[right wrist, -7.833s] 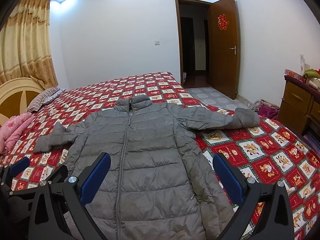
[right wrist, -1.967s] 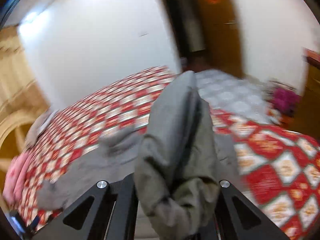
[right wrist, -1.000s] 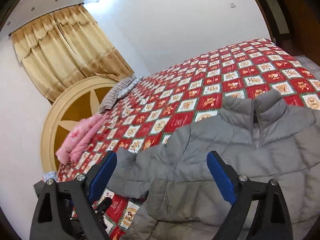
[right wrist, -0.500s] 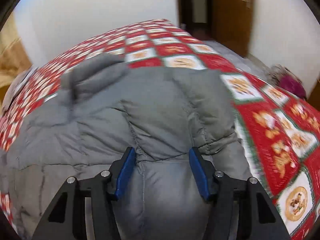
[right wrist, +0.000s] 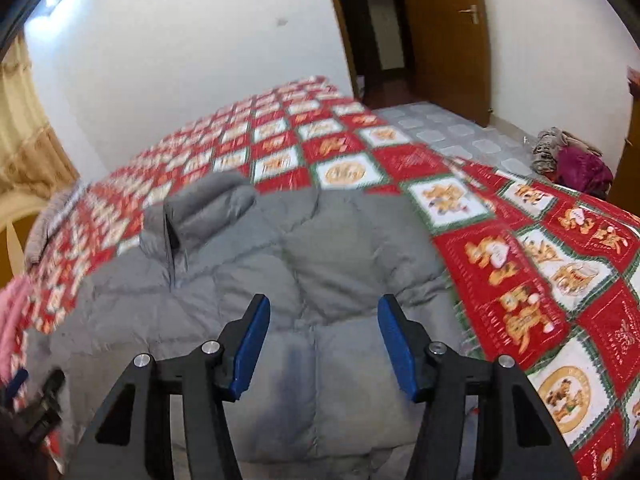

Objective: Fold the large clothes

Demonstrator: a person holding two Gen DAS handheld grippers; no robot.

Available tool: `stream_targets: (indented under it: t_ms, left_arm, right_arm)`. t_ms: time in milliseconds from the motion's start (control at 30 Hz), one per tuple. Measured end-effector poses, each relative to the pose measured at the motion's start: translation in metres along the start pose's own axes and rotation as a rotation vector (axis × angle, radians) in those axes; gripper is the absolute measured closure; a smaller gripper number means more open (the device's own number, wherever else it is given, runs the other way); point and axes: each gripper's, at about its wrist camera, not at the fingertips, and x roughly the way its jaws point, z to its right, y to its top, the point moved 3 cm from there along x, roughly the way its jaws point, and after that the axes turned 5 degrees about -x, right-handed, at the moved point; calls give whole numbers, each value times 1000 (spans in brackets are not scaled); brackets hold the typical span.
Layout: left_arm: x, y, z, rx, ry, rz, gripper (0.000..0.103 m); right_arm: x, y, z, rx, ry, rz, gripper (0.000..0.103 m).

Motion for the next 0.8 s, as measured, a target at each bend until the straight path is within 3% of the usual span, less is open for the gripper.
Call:
stream_targets:
  t_ms: [133,333,533,667,733,800]
  left_arm:
    - [24,-4,2,-39,-14,-55,1]
    - [62,-19,-4,-52,83,-115,2]
    - [59,-20,-24,-128,15,-163,1]
    - [24,-12,-86,-305,-48,-111,0]
    - [8,-14,-138,-439,-25,-76,0]
    - [0,-20,-194,-565,58,-29,0]
  right_arm:
    - [24,-24,0,-6,-7,-62,46]
    - [29,-36,-15,-95,-63,-26,38]
    - [31,-38,-23,-145,-83,-20,33]
    - [30,-38,-23,-134,-71,-14,32]
    - [30,-38,-23,-135,-71,-13,32]
    - [31,-38,-23,-139,-76,-12,32]
